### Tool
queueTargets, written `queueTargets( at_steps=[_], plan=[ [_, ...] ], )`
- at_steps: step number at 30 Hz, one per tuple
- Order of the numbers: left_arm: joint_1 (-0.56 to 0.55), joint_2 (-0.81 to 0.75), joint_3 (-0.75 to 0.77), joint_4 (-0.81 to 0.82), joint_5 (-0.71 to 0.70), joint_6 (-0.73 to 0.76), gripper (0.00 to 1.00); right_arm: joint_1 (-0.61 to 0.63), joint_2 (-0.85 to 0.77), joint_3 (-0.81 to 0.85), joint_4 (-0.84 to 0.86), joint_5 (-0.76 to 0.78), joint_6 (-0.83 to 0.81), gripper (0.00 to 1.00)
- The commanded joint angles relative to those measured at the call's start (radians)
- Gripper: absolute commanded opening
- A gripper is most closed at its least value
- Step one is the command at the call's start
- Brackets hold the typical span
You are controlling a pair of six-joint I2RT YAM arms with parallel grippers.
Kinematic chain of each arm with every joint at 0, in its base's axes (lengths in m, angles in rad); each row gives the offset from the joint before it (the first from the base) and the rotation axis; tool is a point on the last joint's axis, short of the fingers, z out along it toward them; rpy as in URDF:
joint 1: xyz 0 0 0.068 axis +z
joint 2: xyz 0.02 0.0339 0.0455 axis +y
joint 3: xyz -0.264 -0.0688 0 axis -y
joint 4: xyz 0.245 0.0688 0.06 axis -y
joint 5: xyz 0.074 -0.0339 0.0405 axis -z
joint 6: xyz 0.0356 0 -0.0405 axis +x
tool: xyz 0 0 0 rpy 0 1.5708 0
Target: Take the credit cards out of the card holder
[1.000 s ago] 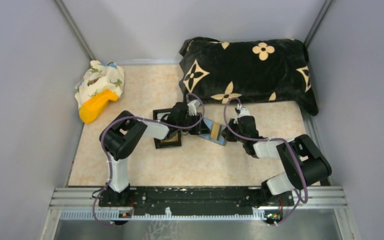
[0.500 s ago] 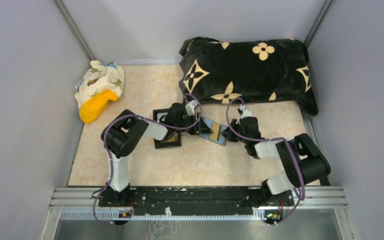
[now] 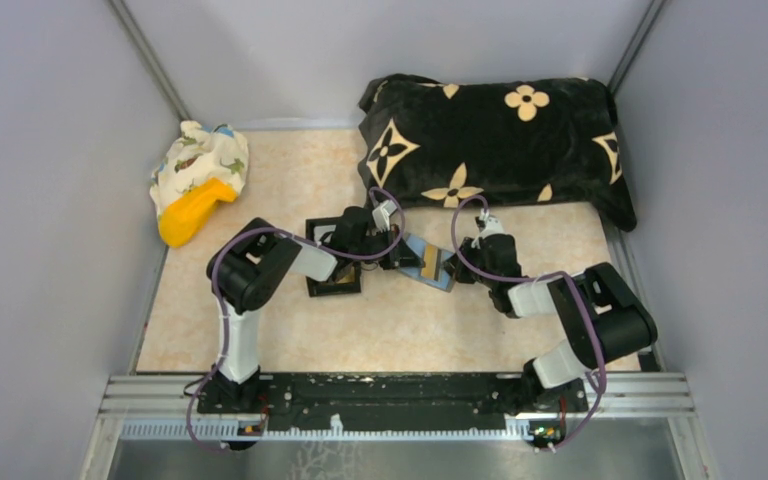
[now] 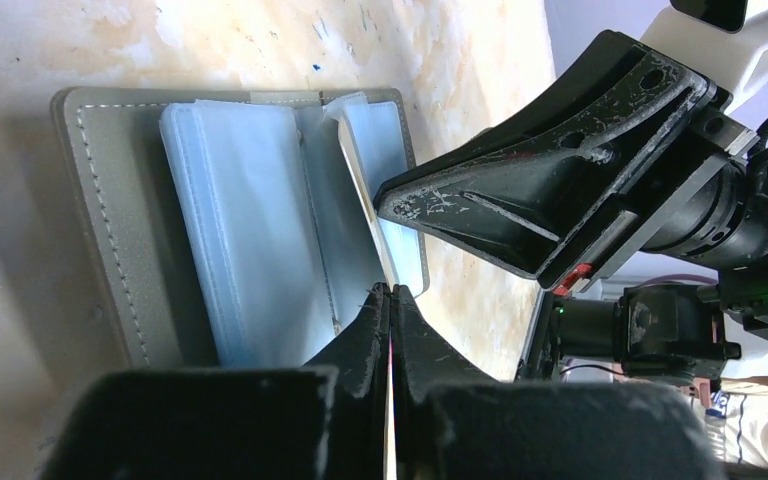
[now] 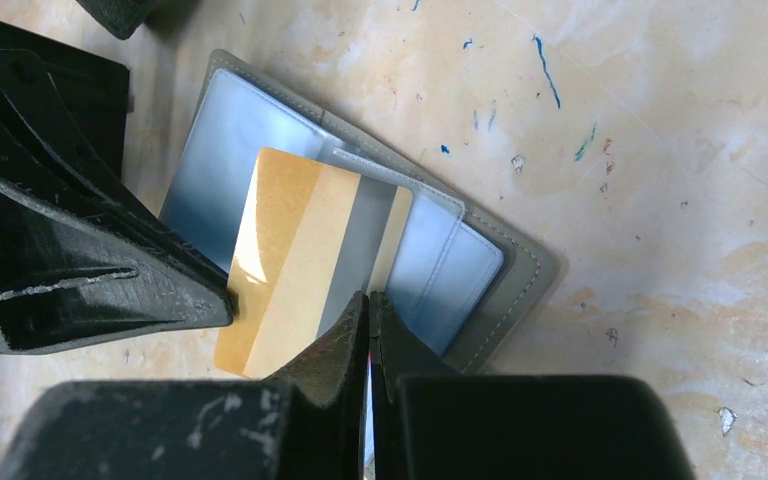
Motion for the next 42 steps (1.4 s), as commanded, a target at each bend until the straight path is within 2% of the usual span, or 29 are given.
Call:
queueTargets(
  at_steps=[1, 13, 22, 26, 30, 33, 39, 42],
  plan=[
    [0.001, 0.030, 0.000, -0.026, 0.012, 0.009, 0.00, -0.006, 0.027, -0.021, -0.032, 0.007, -0.007, 0.00],
    [0.008, -0.168, -0.003, -0.248, -0.166, 0.151, 0.00, -0.006, 0.000, -0.020, -0.040, 0.017, -0.003, 0.00],
    [0.019, -0.223, 0.003, -0.300, -0.187, 0.187, 0.00, -0.006, -0.002, -0.018, -0.038, 0.016, -0.005, 0.00],
    [0.020, -0.175, 0.057, -0.372, -0.189, 0.226, 0.00, -0.006, 0.006, -0.013, -0.033, 0.008, -0.006, 0.00],
    [0.021, -0.158, 0.017, -0.276, -0.141, 0.174, 0.00, -0.006, -0.002, -0.013, -0.039, 0.012, -0.010, 0.00],
    [0.025, -0.218, -0.023, -0.237, -0.167, 0.166, 0.00, -0.006, -0.008, -0.018, -0.041, 0.018, -0.015, 0.00],
    [0.046, -0.323, -0.045, -0.272, -0.220, 0.224, 0.00, -0.006, -0.009, -0.018, 0.006, -0.015, -0.010, 0.00],
    [0.051, -0.357, -0.091, -0.194, -0.212, 0.211, 0.00, -0.006, -0.031, -0.030, 0.058, -0.046, -0.006, 0.00]
  ],
)
